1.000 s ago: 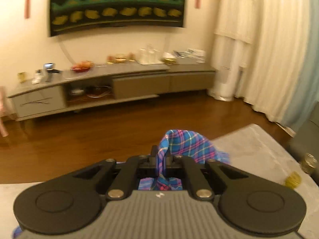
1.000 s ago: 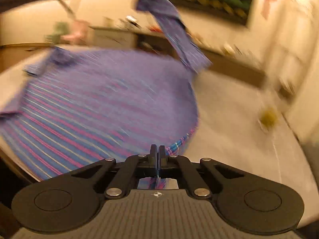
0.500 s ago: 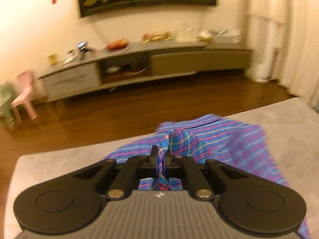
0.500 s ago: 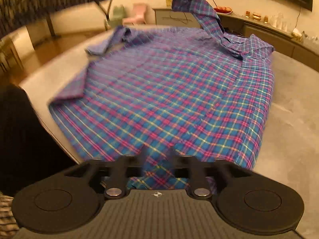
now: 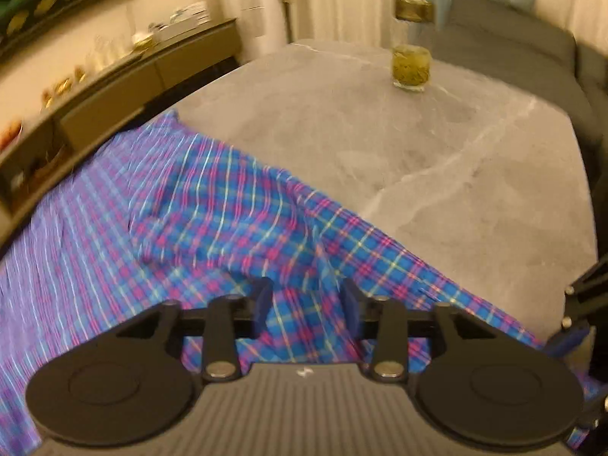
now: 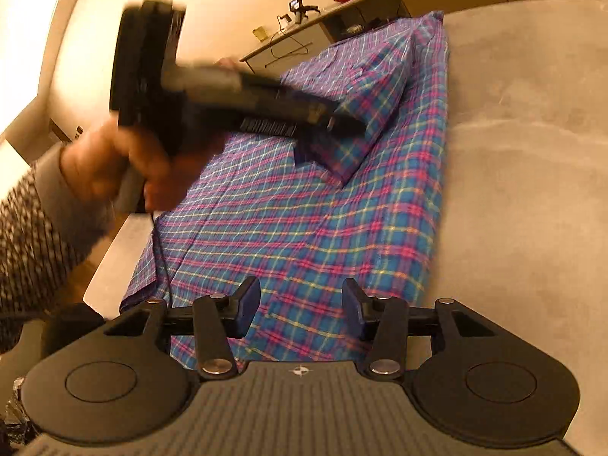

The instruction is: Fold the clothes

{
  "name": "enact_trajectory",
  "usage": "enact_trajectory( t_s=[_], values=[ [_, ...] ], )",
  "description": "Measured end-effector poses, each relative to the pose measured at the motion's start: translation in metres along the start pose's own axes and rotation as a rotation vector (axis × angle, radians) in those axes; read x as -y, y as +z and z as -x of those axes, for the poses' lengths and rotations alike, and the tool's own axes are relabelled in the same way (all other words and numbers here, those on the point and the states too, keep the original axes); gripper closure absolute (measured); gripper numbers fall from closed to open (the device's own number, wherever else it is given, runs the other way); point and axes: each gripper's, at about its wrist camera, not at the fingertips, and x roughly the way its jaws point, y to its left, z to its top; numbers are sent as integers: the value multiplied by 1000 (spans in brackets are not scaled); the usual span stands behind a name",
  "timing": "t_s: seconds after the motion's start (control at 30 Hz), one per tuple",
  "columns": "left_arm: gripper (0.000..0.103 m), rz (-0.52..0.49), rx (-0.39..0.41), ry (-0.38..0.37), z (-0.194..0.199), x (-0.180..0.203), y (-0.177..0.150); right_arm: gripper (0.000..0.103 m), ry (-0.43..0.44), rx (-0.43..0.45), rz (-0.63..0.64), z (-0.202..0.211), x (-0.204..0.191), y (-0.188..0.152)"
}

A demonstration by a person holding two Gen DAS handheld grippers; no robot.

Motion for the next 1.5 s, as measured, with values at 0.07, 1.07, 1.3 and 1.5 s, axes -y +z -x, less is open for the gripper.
enact_trajectory(
  t_s=[0.07, 1.07, 1.3, 1.5],
  values=[
    [45, 55, 34, -66, 14, -5, -10, 51, -4, 16, 8, 9, 3, 4],
    [9, 715, 3, 415, 144, -60, -227, 38, -79, -36, 607, -126, -222, 102],
    [18, 663, 23, 396, 139, -47, -245, 19, -219, -28, 1033, -239, -315, 137],
    [31, 634, 68, 383, 146, -45, -263, 18, -117, -234, 945, -382, -352, 138]
  ],
)
